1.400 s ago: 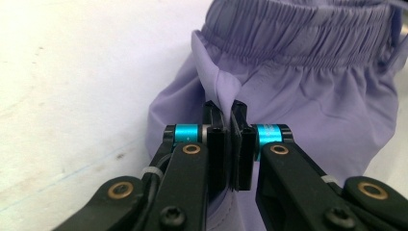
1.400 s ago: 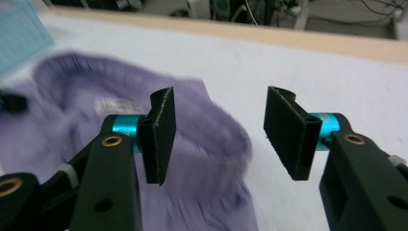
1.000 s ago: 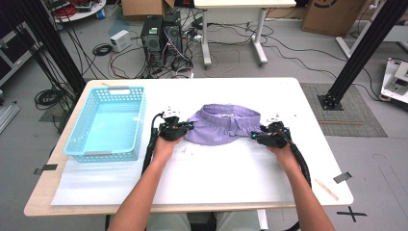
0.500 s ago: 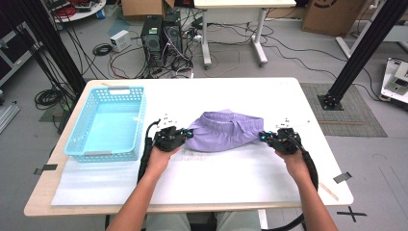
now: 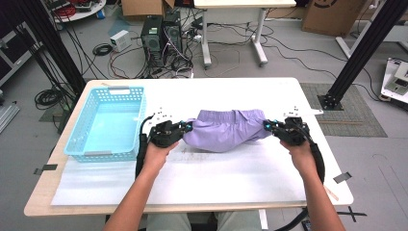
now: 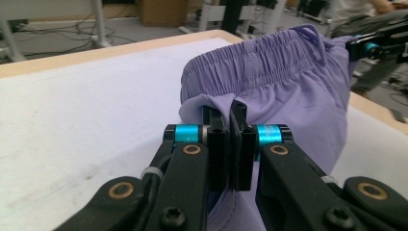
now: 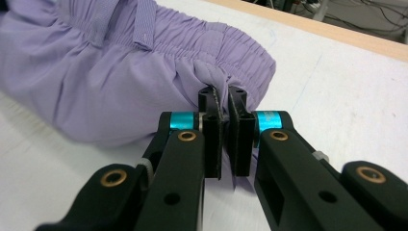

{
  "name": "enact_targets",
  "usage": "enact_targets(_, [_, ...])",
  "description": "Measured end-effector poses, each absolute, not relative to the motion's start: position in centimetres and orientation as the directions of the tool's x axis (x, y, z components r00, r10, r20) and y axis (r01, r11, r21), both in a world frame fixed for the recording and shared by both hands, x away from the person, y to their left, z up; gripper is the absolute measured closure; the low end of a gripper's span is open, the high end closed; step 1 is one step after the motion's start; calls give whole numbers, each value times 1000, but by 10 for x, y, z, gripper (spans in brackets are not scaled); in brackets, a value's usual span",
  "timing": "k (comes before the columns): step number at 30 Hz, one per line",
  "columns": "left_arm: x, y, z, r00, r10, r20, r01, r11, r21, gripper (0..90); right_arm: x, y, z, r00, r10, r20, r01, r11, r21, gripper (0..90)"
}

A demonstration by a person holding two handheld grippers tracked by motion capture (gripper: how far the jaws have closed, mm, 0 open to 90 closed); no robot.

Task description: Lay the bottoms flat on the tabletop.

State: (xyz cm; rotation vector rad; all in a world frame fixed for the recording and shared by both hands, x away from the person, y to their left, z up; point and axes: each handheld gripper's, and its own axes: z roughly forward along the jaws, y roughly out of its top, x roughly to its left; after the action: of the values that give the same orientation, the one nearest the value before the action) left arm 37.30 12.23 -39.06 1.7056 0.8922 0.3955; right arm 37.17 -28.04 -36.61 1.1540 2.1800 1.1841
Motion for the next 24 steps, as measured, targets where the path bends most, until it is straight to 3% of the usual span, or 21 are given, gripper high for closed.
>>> enact_targets(11, [419, 120, -411, 514, 849, -125, 374, -90, 923, 866, 440, -249, -385, -504, 864, -10, 501, 301, 811, 865])
enact_targets(14, [424, 121, -416, 488, 859, -155, 392, -57, 918, 689, 454, -242, -385, -446, 895, -18, 496, 264, 827, 851])
enact_targets(16, [423, 122, -418, 491, 857, -158, 407, -66, 911, 582, 459, -238, -385, -425, 905, -12, 506, 249, 826, 790])
enact_targets(21, [415, 126, -420, 504, 848, -163, 402, -63, 913, 516, 451, -241, -392, -421, 907, 4, 498, 228, 837, 608])
enact_targets(24, [405, 128, -422, 513, 847, -136, 388, -87, 918, 495, 437, -250, -393, -411, 911, 29, 477, 188, 858, 583])
